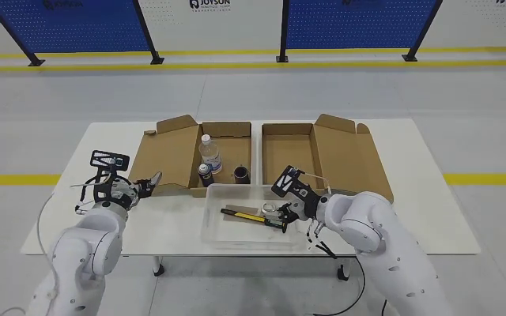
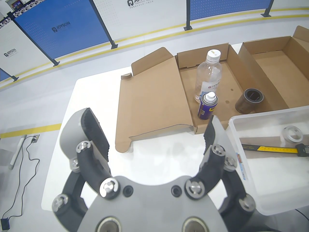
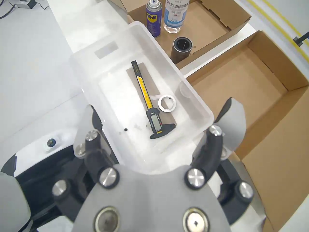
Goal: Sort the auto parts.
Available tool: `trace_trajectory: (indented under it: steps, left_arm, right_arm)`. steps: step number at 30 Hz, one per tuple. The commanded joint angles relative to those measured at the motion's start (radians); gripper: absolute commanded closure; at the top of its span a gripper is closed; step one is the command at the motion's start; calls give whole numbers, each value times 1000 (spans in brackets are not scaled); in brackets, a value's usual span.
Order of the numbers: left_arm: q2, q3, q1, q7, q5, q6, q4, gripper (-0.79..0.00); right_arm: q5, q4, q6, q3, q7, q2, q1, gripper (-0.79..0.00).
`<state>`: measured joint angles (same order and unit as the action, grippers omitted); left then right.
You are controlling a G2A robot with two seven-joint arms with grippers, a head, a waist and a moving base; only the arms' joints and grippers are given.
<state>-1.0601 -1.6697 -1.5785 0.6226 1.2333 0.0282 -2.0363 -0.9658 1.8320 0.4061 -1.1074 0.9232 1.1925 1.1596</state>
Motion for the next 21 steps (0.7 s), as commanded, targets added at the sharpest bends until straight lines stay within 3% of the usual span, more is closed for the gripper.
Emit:
trace_trajectory:
  steps: [1, 10, 16, 21]
  left_arm:
    - [0, 0, 0, 0, 0, 0, 0, -785]
    - [0, 0, 0, 0, 0, 0, 0, -785]
    - [0, 0, 0, 0, 0, 0, 0, -785]
    - [0, 0, 0, 0, 0, 0, 0, -785]
  right_arm:
    - [0, 0, 0, 0, 0, 0, 0, -785]
    - [12, -16, 40, 12, -9, 0, -10, -785]
    - [58, -62, 79, 70, 126, 7, -123, -785]
    - [156, -128, 33, 181, 311, 31, -254, -785]
